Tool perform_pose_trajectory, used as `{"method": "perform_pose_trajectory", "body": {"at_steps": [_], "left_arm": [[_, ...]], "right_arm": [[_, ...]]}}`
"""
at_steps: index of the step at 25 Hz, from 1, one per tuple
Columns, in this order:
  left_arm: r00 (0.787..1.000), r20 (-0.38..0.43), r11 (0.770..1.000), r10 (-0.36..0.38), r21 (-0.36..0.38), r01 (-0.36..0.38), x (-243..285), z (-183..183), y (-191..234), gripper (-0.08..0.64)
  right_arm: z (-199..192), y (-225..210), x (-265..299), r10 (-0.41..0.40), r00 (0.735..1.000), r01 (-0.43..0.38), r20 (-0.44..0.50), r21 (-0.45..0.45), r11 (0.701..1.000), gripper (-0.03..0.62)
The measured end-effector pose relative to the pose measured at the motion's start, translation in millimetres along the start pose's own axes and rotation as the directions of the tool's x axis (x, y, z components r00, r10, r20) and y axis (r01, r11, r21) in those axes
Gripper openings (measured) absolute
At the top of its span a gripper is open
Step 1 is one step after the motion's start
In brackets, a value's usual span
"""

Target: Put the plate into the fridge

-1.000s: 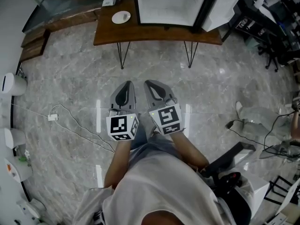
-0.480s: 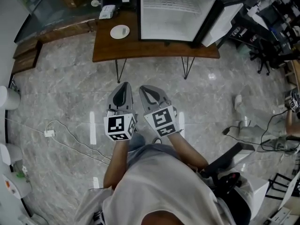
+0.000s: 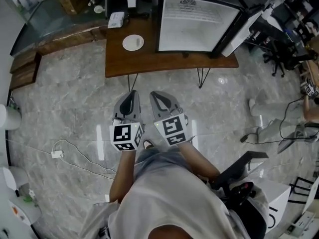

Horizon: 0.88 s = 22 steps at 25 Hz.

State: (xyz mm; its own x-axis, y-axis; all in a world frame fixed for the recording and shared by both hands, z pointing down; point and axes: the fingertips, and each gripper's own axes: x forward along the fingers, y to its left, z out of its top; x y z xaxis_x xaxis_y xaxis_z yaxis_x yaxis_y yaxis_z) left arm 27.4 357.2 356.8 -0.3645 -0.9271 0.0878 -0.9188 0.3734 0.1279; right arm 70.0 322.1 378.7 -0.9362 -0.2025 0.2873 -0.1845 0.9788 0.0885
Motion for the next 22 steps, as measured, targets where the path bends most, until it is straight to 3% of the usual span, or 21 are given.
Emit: {"method": "perform_pose_trajectory", "body": {"at_steps": [11,22], "left_arm": [[1.0,-0.014,0.999,0.015,-0.042,-0.016,41.2,2.9,104.0,0.019],[0.998,-0.055,1.0,-0.002,-0.016,0.001,210.1,10.0,193.6,0.019]], "right_arm": [[5.3,12.0,97.4,0.009,0.998,-0.009,-0.054,-0.009,1.0,0.017],[32.4,-71.7,275.4,0.031,0.998,-0.032,-0.058,-0.004,0.999,0.017]]}}
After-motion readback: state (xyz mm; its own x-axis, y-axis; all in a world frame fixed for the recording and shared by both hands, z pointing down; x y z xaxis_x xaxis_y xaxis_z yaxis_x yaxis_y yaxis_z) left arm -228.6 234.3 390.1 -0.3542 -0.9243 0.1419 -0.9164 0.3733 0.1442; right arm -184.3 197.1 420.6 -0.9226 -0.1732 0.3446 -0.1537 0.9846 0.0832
